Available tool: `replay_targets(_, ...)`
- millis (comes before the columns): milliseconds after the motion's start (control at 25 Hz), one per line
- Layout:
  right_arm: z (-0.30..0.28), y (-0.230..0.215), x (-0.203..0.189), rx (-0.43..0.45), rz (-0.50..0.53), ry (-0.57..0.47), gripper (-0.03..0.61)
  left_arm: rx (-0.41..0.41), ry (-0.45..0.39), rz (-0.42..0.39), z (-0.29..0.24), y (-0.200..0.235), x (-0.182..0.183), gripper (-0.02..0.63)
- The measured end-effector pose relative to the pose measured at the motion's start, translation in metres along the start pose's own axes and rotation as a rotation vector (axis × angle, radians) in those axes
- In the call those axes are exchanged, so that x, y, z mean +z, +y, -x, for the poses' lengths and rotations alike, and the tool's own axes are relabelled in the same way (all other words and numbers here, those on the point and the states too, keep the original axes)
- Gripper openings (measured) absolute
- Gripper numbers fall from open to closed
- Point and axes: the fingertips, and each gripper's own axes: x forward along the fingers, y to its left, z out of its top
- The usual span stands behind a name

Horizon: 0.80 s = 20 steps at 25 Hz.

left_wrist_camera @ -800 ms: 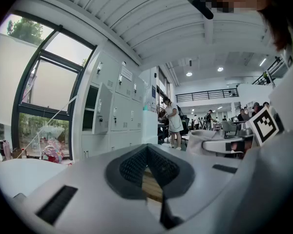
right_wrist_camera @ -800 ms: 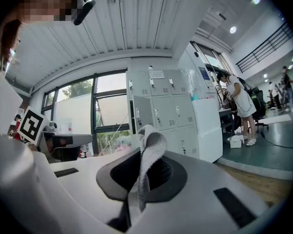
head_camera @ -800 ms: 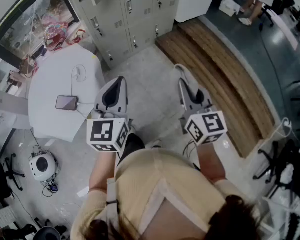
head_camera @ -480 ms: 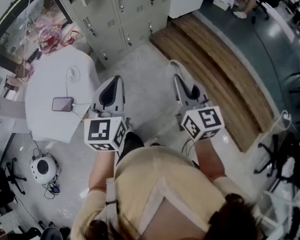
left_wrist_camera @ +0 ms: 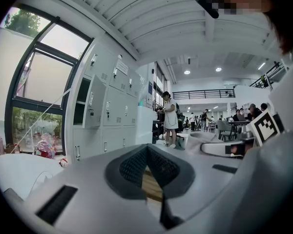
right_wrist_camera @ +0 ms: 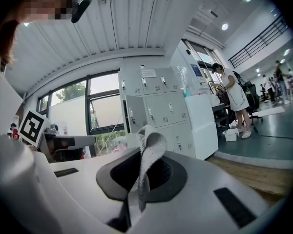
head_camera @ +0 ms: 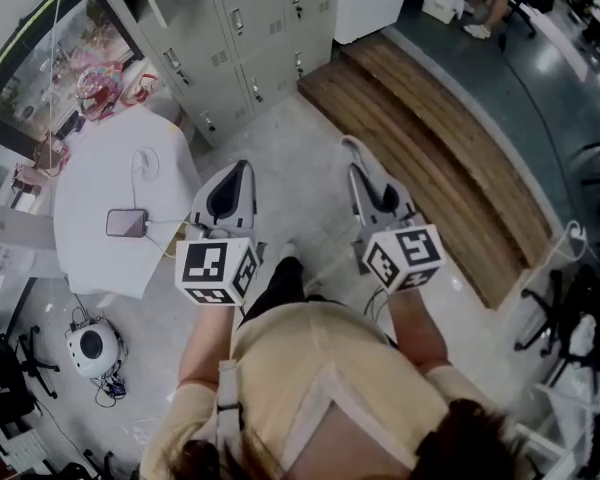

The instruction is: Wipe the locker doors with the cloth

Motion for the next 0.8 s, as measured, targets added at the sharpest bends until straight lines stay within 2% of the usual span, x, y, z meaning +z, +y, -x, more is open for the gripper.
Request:
replay_targets(160,-0.012,-0.008,-0.002,-0.006,-0.006,-0.014,0.009,0.000,-0.008,-0.019,-0.016,0.004,0.000,-0.015)
replay_targets(400,-0.039,-0.023,-0.002,-0.028,0.002,0.003,0.009,0.001,-0.027,0.013,-0.052,0.024,0.003,-0.015)
replay_targets(600,-0.078,-0.040,0.003,-0.034,0.007,0.020,0.009,0.008,-0.035,-0.010,-0.095,0.040,0.010,-0.015)
replay_targets(800,-0.134,-0.056,0.012,-0.022,0.003,0.027,0.009,0.031,-0.014,-0.006,-0.141,0.077,0.012,-0.015)
